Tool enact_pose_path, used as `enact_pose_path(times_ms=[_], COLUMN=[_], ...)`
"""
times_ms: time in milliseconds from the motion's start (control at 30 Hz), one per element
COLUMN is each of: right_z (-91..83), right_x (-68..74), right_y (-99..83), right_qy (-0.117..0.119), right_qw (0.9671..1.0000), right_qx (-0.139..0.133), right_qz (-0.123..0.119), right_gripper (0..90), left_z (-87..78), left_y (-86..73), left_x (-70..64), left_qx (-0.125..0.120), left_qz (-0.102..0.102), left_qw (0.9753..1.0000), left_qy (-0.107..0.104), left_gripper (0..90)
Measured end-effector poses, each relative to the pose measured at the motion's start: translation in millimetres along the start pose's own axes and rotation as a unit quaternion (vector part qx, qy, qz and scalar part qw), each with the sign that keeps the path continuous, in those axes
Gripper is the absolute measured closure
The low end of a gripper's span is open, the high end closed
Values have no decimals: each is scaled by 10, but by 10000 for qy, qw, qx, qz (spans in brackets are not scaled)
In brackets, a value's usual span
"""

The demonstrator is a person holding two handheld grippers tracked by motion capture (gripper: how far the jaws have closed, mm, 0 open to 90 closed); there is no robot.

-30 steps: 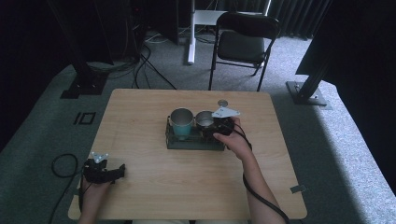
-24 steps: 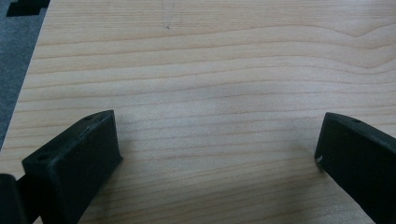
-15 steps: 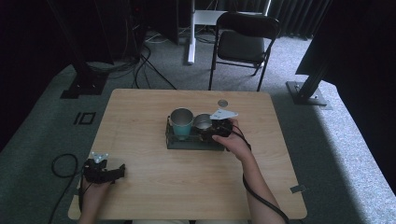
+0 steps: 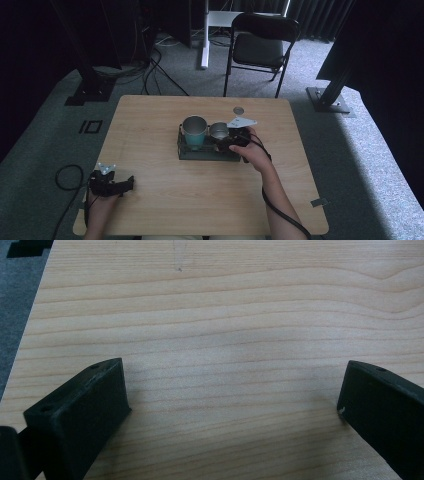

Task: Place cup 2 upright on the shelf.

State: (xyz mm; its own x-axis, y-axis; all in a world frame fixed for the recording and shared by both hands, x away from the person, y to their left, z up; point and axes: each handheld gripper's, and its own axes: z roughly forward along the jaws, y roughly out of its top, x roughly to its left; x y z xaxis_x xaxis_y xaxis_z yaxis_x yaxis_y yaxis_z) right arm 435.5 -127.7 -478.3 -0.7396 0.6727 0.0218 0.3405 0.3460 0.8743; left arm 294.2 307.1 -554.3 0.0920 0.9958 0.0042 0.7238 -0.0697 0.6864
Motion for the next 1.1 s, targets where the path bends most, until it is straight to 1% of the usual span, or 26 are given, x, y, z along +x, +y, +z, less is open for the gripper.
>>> enact_pose_path(times_ms=[67,133,200,267,400,733,800,900,1100], right_z=[-16,-27,-42,-59,-102,-203,-221,-258,-351], right_x=[11,7,5,0,-8,-8,-17,-30,-11], right_y=[9,11,10,8,12,-23,-38,-52,-61], right_qy=[48,31,37,61,64,29,-19,-30,-71], right_qw=[10000,10000,9999,10000,10000,9999,9999,9997,9996], right_qx=[17,57,60,66,-3,-117,-139,-232,-255], right_qz=[69,51,89,-5,37,-92,-47,-9,-67], right_gripper=[123,122,122,119,119,119,119,119,119], left_z=[0,0,0,0,0,0,0,0,0], left_y=[0,0,0,0,0,0,0,0,0], left_x=[0,0,0,0,0,0,0,0,0], left_qx=[-1,0,-1,1,0,-1,-2,-1,-1], left_qz=[-1,0,0,0,0,0,-2,0,0], left_qw=[10000,10000,10000,10000,10000,10000,10000,10000,10000], left_qy=[0,-1,0,0,0,0,0,-1,0], left_gripper=[4,4,4,4,4,4,4,4,4])
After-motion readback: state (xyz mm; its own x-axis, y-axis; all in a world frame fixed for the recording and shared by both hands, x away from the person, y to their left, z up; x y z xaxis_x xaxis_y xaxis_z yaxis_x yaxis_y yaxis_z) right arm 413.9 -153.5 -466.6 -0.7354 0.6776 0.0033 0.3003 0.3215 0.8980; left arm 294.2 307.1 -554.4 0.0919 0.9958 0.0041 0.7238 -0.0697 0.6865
